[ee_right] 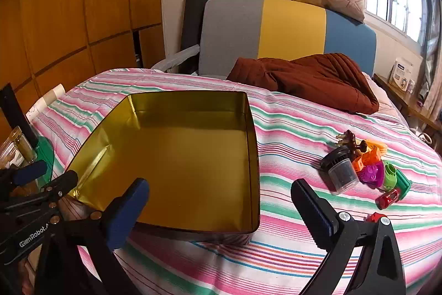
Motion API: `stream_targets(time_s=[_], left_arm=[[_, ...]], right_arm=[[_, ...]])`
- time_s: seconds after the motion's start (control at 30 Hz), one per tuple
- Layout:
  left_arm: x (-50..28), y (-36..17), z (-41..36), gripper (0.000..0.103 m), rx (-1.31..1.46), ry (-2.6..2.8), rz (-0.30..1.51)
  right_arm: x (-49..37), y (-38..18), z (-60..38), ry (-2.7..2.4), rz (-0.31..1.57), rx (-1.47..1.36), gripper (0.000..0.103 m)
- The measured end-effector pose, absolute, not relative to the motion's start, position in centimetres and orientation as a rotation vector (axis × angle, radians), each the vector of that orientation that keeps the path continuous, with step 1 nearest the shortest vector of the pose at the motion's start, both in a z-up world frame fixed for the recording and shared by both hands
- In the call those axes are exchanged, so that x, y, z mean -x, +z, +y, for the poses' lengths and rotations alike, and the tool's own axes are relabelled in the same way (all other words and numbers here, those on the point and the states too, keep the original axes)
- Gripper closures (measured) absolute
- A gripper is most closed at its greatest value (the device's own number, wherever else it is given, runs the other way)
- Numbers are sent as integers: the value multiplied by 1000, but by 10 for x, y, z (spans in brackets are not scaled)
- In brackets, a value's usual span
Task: Organize rigid objects
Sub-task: 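Grasp the clear black-lidded cup with the left gripper while the right gripper approaches the toys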
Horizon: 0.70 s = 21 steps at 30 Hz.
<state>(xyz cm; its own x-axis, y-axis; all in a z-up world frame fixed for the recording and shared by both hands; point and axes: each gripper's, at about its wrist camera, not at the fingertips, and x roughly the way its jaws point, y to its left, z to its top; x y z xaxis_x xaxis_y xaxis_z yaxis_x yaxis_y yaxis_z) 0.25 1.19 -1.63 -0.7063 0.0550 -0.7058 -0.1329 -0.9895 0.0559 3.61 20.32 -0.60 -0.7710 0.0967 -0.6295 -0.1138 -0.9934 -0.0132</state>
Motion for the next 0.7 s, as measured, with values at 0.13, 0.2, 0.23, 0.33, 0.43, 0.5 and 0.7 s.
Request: stream_targets(time_s=[0.13, 0.2, 0.23, 0.33, 0.43, 0.5, 0.7], left_arm=[[-1, -17, 17, 41, 1161, 2794, 174], [-1, -18, 19, 41, 1162, 2786, 184], [-1, -18, 20, 41, 1164, 2782, 185], [0, -18, 24, 41, 1163, 2764, 187], [0, -16, 29, 41, 1141, 2731, 183], [1, -13, 32, 40, 1125, 2692, 161], [8, -6, 51, 39, 1121, 2593, 159]], right_arm=[[-36, -6, 208, 2854, 48, 1012, 0], [-35, -7, 211, 2848, 54, 1011, 0], [-35, -7, 213, 2846, 58, 1010, 0], [-35, -7, 219, 2837, 58, 1007, 0], [-36, -5, 232, 2827, 70, 995, 0], [-36, -2, 246, 2818, 95, 987, 0], [-44, 13, 326, 2687, 193, 950, 0]])
